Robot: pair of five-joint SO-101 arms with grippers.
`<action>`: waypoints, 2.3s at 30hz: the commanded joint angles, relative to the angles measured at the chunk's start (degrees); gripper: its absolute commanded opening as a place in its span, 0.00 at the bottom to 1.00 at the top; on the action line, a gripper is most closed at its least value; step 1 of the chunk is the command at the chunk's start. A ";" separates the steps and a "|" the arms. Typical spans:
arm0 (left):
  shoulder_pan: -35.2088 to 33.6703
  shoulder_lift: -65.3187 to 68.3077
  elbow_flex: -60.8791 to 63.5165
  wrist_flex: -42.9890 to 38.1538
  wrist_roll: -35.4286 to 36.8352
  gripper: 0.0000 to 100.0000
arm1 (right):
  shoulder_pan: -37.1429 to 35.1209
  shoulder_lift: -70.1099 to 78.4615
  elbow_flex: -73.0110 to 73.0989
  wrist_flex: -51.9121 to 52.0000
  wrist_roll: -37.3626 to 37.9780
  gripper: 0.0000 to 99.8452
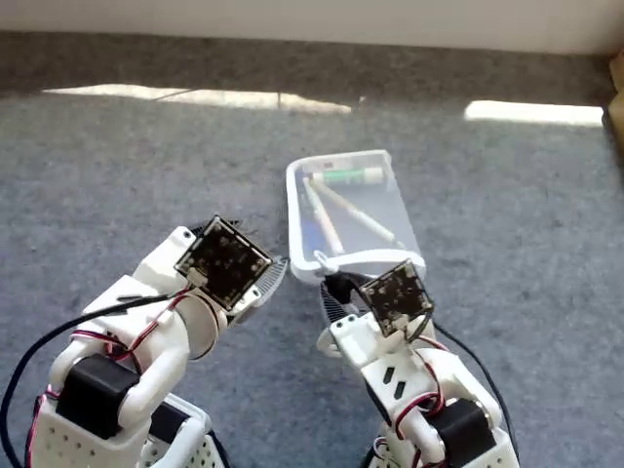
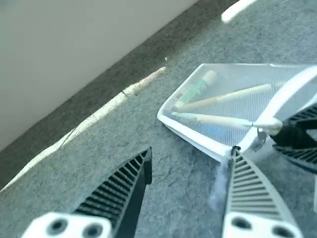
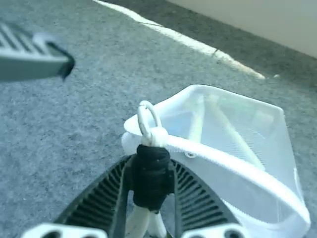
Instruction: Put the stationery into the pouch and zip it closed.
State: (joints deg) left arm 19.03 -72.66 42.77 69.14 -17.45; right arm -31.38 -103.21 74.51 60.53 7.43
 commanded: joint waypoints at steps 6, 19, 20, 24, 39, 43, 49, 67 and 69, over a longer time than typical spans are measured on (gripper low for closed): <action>7.16 -0.31 -0.04 4.04 -9.93 0.24 | 2.68 -0.22 -9.89 3.82 -0.53 0.00; 12.09 -0.22 14.29 -13.98 -13.71 0.24 | 6.11 -2.15 -13.76 7.16 -0.18 0.00; 12.09 -0.22 15.25 -15.47 -13.71 0.24 | 6.11 -2.15 -14.29 7.34 -0.18 0.00; 12.09 -0.22 17.80 -20.66 -13.63 0.24 | 6.11 -2.07 -14.73 7.52 -0.18 0.00; 15.25 -0.04 26.24 -35.25 -13.71 0.24 | 5.05 -2.07 -16.40 10.59 -0.09 0.00; 15.25 1.98 27.30 -37.54 -13.71 0.24 | 1.63 -2.07 -16.40 10.77 -0.09 0.00; 14.73 12.79 26.86 -43.96 -13.45 0.24 | 1.10 -2.07 -16.40 12.00 -0.09 0.00; 14.64 7.96 27.38 -42.90 -10.90 0.01 | 6.90 -2.07 -16.22 9.01 -0.09 0.00; 14.64 6.29 27.38 -40.26 -10.90 0.01 | 10.77 -2.07 -15.87 6.73 -0.09 0.00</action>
State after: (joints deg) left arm 33.89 -62.46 70.73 25.36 -28.97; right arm -25.49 -105.32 62.20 71.08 7.43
